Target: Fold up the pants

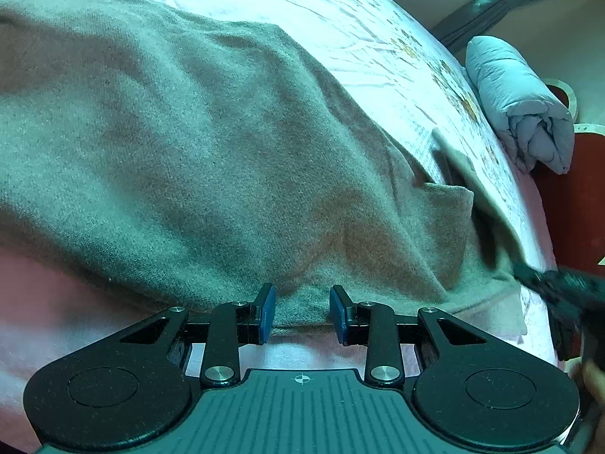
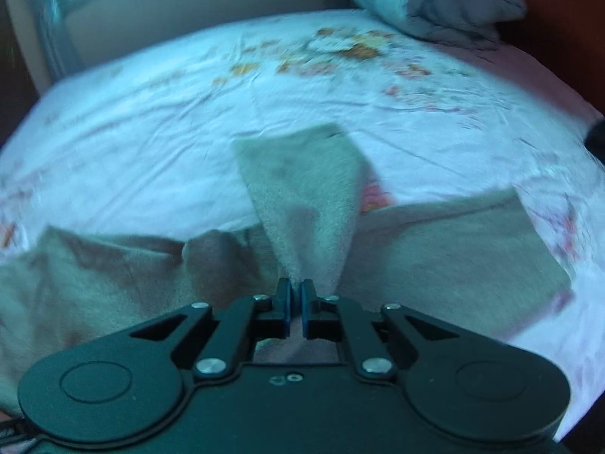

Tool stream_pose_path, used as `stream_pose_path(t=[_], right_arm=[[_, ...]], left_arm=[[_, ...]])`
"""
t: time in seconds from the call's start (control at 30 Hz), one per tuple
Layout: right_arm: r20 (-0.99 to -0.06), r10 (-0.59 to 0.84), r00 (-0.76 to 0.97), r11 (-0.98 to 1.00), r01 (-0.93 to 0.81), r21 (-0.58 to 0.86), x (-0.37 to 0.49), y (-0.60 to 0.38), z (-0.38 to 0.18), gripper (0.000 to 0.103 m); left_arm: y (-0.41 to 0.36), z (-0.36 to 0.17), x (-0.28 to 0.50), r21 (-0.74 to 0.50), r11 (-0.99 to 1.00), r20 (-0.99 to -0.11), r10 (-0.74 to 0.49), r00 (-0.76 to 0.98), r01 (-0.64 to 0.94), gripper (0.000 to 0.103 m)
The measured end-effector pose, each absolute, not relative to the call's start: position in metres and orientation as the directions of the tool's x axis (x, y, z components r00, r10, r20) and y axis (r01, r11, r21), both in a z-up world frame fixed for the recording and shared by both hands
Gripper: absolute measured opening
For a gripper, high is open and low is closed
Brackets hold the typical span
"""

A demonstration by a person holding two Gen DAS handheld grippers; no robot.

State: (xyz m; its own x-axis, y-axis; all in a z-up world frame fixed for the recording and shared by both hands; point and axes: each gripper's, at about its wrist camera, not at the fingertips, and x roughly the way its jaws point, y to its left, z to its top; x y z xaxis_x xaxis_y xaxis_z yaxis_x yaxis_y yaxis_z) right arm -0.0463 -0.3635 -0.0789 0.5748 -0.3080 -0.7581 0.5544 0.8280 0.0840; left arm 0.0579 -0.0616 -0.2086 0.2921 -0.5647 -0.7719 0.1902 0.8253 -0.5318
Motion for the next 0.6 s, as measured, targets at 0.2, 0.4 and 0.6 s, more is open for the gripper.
stream_pose_path(t=[0.2,0.4,0.6], right_arm=[[-0.730,-0.330,0.599,0.729,0.653,0.206,-0.113,-0.387,-0.092,0.000],[-0.750,-0.272,0.602,0.705,0.656,0.271,-0.121,-0.406,-0.110,0.011],[-0.706,-0.290,0.646,0.815,0.553,0.172,-0.087,-0.401,-0.080,0.069]], left_arm=[[-0.066,-0.205,0.054,-0.514,0.836,-0.777,-0.549,0.308,0.192,0.033],[-0.072,-0.190,0.046,-0.506,0.841,-0.775,-0.540,0.329,0.190,0.033],[-0.117,-0.168,0.037,-0.519,0.799,-0.750,-0.596,0.286,0.305,0.033]])
